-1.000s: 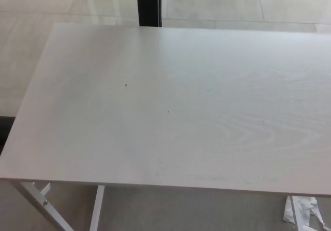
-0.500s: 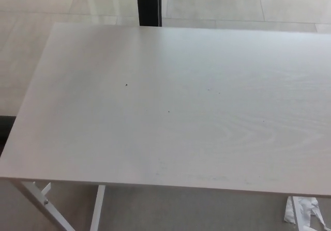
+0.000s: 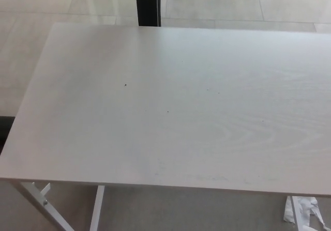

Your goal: The robot uses both its hands to grab the left and right ends of a football kept in the middle of the desk infront of it, lifts it up and places it in the palm of a person

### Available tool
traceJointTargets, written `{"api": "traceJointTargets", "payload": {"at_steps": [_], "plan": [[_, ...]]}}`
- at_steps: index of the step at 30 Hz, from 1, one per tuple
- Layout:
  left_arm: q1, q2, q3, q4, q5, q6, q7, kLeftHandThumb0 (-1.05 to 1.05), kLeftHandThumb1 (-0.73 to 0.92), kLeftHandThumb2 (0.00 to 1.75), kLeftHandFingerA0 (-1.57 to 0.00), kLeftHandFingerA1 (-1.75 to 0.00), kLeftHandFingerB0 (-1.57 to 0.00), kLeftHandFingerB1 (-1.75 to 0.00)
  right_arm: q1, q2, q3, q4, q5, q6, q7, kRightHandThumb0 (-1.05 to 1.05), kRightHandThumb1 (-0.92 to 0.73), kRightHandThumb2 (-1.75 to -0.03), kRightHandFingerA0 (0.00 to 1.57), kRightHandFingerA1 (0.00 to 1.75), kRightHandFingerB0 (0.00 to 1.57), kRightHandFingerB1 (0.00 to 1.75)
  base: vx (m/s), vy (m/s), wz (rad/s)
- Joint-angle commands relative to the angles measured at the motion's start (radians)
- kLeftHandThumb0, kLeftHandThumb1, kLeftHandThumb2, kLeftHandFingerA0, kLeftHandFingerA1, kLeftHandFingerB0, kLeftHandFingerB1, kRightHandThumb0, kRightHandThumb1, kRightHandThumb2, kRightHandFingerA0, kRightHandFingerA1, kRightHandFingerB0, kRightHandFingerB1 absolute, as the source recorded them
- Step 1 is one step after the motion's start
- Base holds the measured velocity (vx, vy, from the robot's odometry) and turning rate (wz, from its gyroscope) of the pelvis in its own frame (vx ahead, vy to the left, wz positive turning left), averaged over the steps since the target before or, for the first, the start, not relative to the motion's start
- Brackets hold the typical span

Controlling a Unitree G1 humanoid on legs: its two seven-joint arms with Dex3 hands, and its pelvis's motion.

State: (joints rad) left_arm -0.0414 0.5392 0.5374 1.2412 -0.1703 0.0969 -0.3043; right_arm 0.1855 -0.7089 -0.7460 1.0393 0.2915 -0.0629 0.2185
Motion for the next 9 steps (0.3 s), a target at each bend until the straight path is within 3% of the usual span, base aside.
{"api": "traceJointTargets", "payload": {"at_steps": [1, 2, 3, 4, 6, 7, 8, 9], "plan": [[0.004, 0.022, -0.007, 0.006, -0.017, -0.032, 0.003, -0.83, 0.84, 0.65, -0.67, -0.54, -0.34, -0.36, 0.010, -0.012, -0.007, -0.012, 0.027, -0.045, 0.016, -0.85, -0.92, -0.71, 0.87, 0.52, 0.31, 0.32, 0.00, 0.000, 0.00], [0.004, 0.023, -0.017, 0.008, -0.009, -0.038, 0.008, -0.83, 0.85, 0.66, -0.69, -0.53, -0.34, -0.36, 0.007, -0.015, -0.007, 0.002, 0.026, -0.064, 0.024, -0.86, -0.92, -0.70, 0.85, 0.49, 0.32, 0.31, 0.00, 0.000, 0.00], [0.003, 0.022, -0.018, 0.008, -0.009, -0.040, 0.011, -0.84, 0.68, 1.05, -0.64, -0.65, -0.29, -0.50, 0.005, -0.016, -0.003, 0.002, 0.023, -0.073, 0.026, -0.86, -0.92, -0.71, 0.86, 0.49, 0.32, 0.31, 0.00, 0.000, 0.00], [0.001, 0.021, -0.010, 0.009, -0.021, -0.032, 0.012, -0.82, 0.84, 0.65, -0.70, -0.55, -0.35, -0.37, 0.003, -0.015, -0.003, 0.002, 0.024, -0.076, 0.026, -0.86, -0.92, -0.69, 0.87, 0.50, 0.33, 0.31, 0.00, 0.000, 0.00], [0.000, 0.020, -0.005, 0.011, -0.028, -0.032, 0.013, -0.82, 0.84, 0.65, -0.70, -0.55, -0.35, -0.37, 0.002, -0.017, 0.000, 0.005, 0.024, -0.079, 0.026, -0.86, -0.92, -0.70, 0.85, 0.50, 0.33, 0.31, 0.00, 0.000, 0.00], [-0.002, 0.021, -0.006, 0.011, -0.029, -0.028, 0.018, -0.83, 0.67, 1.03, -0.65, -0.65, -0.31, -0.50, 0.002, -0.017, -0.001, 0.004, 0.027, -0.077, 0.028, -0.86, -0.92, -0.69, 0.85, 0.50, 0.34, 0.31, 0.00, 0.000, 0.00], [0.000, 0.022, -0.010, 0.013, -0.026, -0.036, 0.012, -0.84, 0.84, 0.65, -0.72, -0.55, -0.35, -0.37, 0.001, -0.018, -0.001, 0.010, 0.028, -0.081, 0.034, -0.86, -0.92, -0.69, 0.84, 0.50, 0.33, 0.31, 0.00, 0.000, 0.00], [0.000, 0.022, -0.010, 0.013, -0.026, -0.036, 0.012, -0.84, 0.84, 0.65, -0.72, -0.55, -0.35, -0.37, 0.000, -0.019, -0.001, 0.011, 0.028, -0.082, 0.035, -0.86, -0.92, -0.69, 0.84, 0.50, 0.33, 0.31, 0.00, 0.000, 0.00]]}}
